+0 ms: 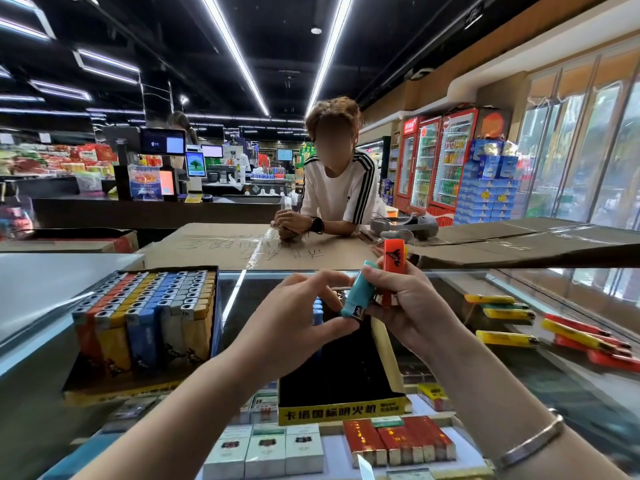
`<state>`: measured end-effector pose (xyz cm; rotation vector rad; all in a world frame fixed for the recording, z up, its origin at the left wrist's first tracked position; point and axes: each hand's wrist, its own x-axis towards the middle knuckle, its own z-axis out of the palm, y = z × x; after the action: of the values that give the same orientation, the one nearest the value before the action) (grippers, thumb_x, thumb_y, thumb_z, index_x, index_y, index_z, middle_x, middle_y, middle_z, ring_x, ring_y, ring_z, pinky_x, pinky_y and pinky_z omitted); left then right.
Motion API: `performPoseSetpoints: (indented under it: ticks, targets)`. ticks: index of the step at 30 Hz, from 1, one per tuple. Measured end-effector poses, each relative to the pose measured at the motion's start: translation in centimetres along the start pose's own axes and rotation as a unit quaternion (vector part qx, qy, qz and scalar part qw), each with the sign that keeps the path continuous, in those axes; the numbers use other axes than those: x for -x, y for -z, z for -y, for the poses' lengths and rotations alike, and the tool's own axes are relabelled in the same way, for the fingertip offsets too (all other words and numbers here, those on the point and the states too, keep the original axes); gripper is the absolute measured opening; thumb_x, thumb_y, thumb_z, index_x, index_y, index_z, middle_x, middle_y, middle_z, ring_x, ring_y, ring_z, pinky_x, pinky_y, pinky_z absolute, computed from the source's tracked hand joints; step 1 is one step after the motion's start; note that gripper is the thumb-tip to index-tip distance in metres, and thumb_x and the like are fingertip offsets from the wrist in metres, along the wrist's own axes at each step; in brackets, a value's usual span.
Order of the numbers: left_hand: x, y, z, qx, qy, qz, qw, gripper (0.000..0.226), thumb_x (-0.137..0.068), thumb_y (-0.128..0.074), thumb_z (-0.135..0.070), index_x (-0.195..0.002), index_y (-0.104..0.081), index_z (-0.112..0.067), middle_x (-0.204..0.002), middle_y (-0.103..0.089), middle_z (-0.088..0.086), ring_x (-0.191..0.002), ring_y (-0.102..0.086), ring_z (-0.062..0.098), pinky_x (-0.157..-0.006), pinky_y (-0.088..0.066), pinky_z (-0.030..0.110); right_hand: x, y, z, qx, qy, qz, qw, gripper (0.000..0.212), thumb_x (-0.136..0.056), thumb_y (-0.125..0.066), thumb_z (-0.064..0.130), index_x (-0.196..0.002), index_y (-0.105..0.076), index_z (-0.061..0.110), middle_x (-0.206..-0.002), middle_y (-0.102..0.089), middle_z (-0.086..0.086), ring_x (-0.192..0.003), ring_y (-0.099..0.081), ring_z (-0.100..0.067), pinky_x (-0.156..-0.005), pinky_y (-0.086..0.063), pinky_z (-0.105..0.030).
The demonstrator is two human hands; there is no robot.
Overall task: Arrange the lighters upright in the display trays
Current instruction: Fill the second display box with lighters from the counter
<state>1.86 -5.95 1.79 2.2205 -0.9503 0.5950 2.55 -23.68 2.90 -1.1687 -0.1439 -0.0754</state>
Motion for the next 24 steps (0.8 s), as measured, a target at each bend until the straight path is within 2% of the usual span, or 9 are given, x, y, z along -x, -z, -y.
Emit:
performPoseSetpoints:
  ticks: [3,6,10,13,16,18,20,22,24]
  targets:
    - [0.1,0.0,0.0,0.024,-0.005,-0.025,0.999,0.035,-0.079,-0.064,-0.039,-0.112,-0.054,-0.041,-0.09,-0.06,-0.024,-0.099,-0.048,-0.005,-0.079,-0.038,0.018,0.1,-0.1,0.2,-0.02,0.002,-0.016,1.0,0.016,-0.081,-0.065,0.006,-0.088,-0.052,0.012,-0.085,-0.058,-0.009,-0.073,-0.067,-0.019,-0.054,-0.058,-0.033]
    - [0.1,0.0,0.0,0.093,0.015,-0.042,0.995,0.028,-0.083,-0.065,-0.029,-0.104,-0.056,-0.045,-0.09,-0.064,-0.018,-0.096,-0.056,0.001,-0.083,-0.044,0.028,0.4,-0.1,0.5,-0.045,0.011,-0.024,0.999,0.016,-0.081,-0.063,0.003,-0.092,-0.053,0.009,-0.084,-0.061,-0.011,-0.065,-0.07,-0.017,-0.053,-0.058,-0.032]
    - [0.0,-0.2,0.4,0.169,0.055,-0.053,0.983,0.025,-0.082,-0.066,-0.033,-0.104,-0.057,-0.042,-0.088,-0.064,-0.019,-0.087,-0.061,0.0,-0.077,-0.044,0.024,0.5,-0.4,0.5,-0.084,0.037,-0.005,0.996,0.018,-0.077,-0.063,0.0,-0.09,-0.053,0.009,-0.066,-0.069,-0.004,-0.064,-0.071,-0.018,-0.056,-0.059,-0.035]
    - [0.0,-0.2,0.6,0.189,0.064,-0.086,0.976,0.022,-0.081,-0.067,-0.026,-0.099,-0.06,-0.037,-0.083,-0.065,-0.016,-0.079,-0.062,0.002,-0.072,-0.047,0.024,0.5,-0.5,0.2,-0.078,0.047,0.032,0.995,0.023,-0.07,-0.064,0.002,-0.091,-0.057,0.009,-0.068,-0.07,-0.005,-0.066,-0.07,-0.021,-0.054,-0.057,-0.032]
    - [-0.1,0.1,0.7,0.206,0.068,-0.121,0.969,0.025,-0.083,-0.065,-0.013,-0.096,-0.061,-0.034,-0.084,-0.067,-0.011,-0.084,-0.064,0.005,-0.075,-0.052,0.026,0.3,-0.2,0.3,-0.054,0.064,0.04,0.996,0.019,-0.071,-0.064,0.002,-0.088,-0.058,0.008,-0.074,-0.071,-0.009,-0.068,-0.07,-0.023,-0.059,-0.058,-0.032]
    - [-0.1,0.3,0.6,0.195,0.068,-0.133,0.969,0.024,-0.084,-0.063,-0.013,-0.1,-0.061,-0.031,-0.09,-0.067,-0.009,-0.086,-0.064,0.007,-0.077,-0.055,0.029,-0.1,0.3,0.2,-0.021,0.092,-0.002,0.996,0.012,-0.08,-0.061,0.001,-0.088,-0.056,0.007,-0.081,-0.07,-0.011,-0.075,-0.071,-0.024,-0.066,-0.059,-0.033]
    - [0.0,0.4,0.5,0.14,0.049,-0.146,0.978,0.028,-0.084,-0.062,-0.014,-0.108,-0.062,-0.028,-0.096,-0.069,-0.007,-0.088,-0.065,0.007,-0.078,-0.056,0.031,-0.8,1.0,0.0,0.064,0.111,-0.073,0.989,0.009,-0.085,-0.06,0.002,-0.089,-0.055,0.009,-0.089,-0.067,-0.012,-0.082,-0.069,-0.023,-0.073,-0.058,-0.033]
    - [0.1,0.3,0.2,0.044,0.013,-0.153,0.987,0.036,-0.084,-0.063,-0.015,-0.117,-0.06,-0.026,-0.102,-0.069,-0.004,-0.089,-0.065,0.006,-0.078,-0.056,0.026,-1.3,1.8,-0.4,0.135,0.101,-0.119,0.978,0.01,-0.086,-0.06,0.004,-0.09,-0.054,0.011,-0.093,-0.064,-0.012,-0.088,-0.066,-0.024,-0.075,-0.055,-0.032]
    - [-0.1,0.2,-0.1,-0.019,-0.003,-0.147,0.989,0.039,-0.083,-0.065,-0.015,-0.121,-0.059,-0.023,-0.101,-0.069,-0.005,-0.085,-0.064,0.005,-0.075,-0.054,0.018,-1.7,2.3,-0.8,0.176,0.053,-0.123,0.975,0.012,-0.085,-0.062,0.006,-0.093,-0.054,0.012,-0.098,-0.062,-0.013,-0.094,-0.062,-0.025,-0.074,-0.051,-0.03]
